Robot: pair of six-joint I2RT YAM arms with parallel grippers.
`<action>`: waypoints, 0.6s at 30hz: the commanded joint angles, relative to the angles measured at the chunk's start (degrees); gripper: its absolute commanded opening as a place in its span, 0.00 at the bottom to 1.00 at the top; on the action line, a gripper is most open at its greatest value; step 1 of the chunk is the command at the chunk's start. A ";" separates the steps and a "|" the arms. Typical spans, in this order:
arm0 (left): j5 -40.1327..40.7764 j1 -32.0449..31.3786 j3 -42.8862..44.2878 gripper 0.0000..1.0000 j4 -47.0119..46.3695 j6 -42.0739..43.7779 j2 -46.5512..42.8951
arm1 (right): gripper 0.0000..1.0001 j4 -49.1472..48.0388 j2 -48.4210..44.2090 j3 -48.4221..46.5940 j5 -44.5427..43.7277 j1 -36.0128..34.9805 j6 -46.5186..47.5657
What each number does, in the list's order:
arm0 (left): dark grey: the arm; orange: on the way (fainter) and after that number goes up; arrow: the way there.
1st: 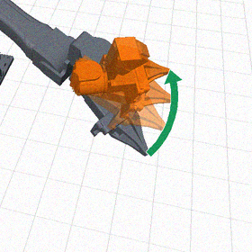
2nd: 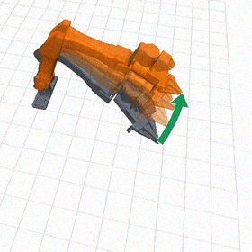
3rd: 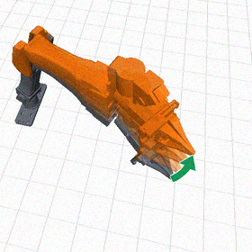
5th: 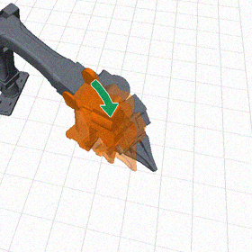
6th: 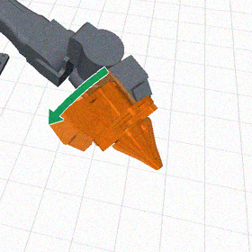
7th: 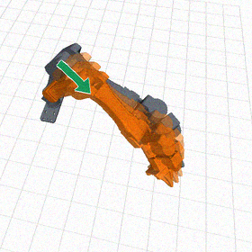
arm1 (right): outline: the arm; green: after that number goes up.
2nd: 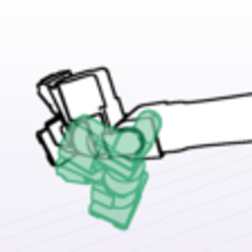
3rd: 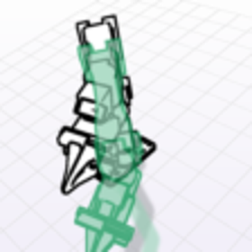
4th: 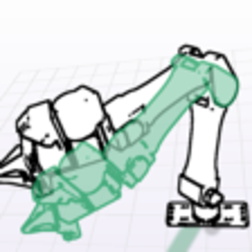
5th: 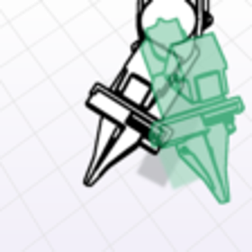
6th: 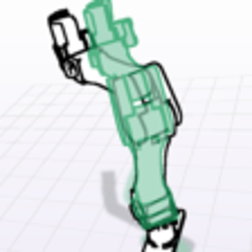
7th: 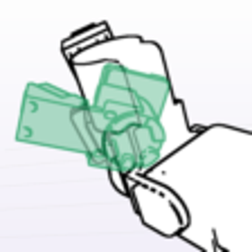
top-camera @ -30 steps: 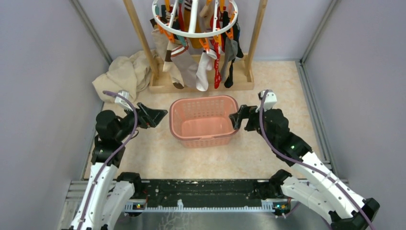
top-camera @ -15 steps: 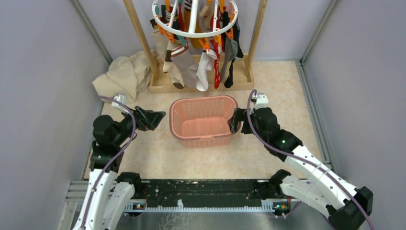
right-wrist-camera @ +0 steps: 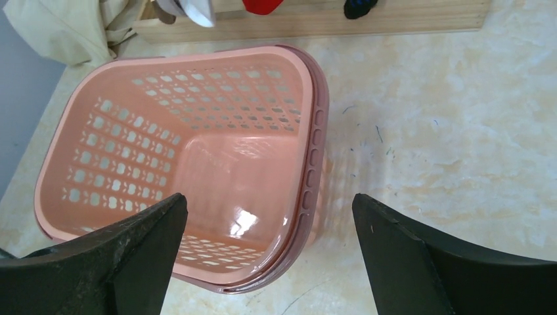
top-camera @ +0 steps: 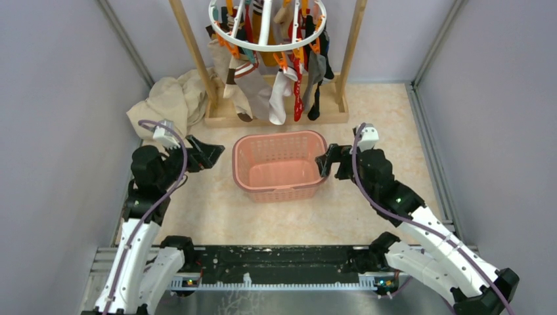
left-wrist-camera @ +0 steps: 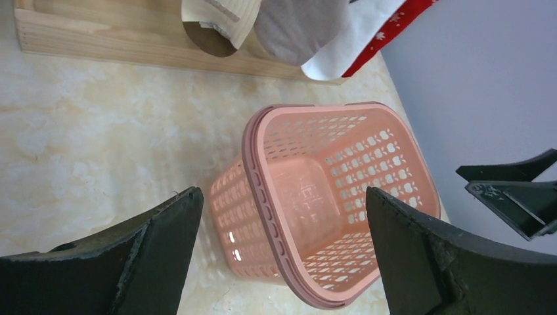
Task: Remove the socks clipped to the hanger
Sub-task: Move the clothesline to the center of the board.
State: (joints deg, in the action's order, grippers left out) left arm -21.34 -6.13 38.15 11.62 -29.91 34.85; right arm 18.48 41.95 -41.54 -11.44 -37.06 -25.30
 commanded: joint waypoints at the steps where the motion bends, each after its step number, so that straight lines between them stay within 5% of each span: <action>1: 1.13 -0.29 6.62 0.99 6.25 3.00 5.36 | 0.96 0.44 0.88 -1.56 -4.51 0.10 -0.98; 12: 12.18 -0.29 8.19 0.99 10.37 1.45 7.92 | 0.98 6.36 6.75 -9.91 -10.46 0.10 -5.36; 18: 0.59 -0.29 7.16 0.99 3.98 4.99 7.56 | 0.99 1.35 4.02 -7.02 -2.56 0.07 -3.14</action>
State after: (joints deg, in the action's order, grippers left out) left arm -15.03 -6.13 45.30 19.88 -26.46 43.51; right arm 24.75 48.60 -48.95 -18.96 -37.06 -30.06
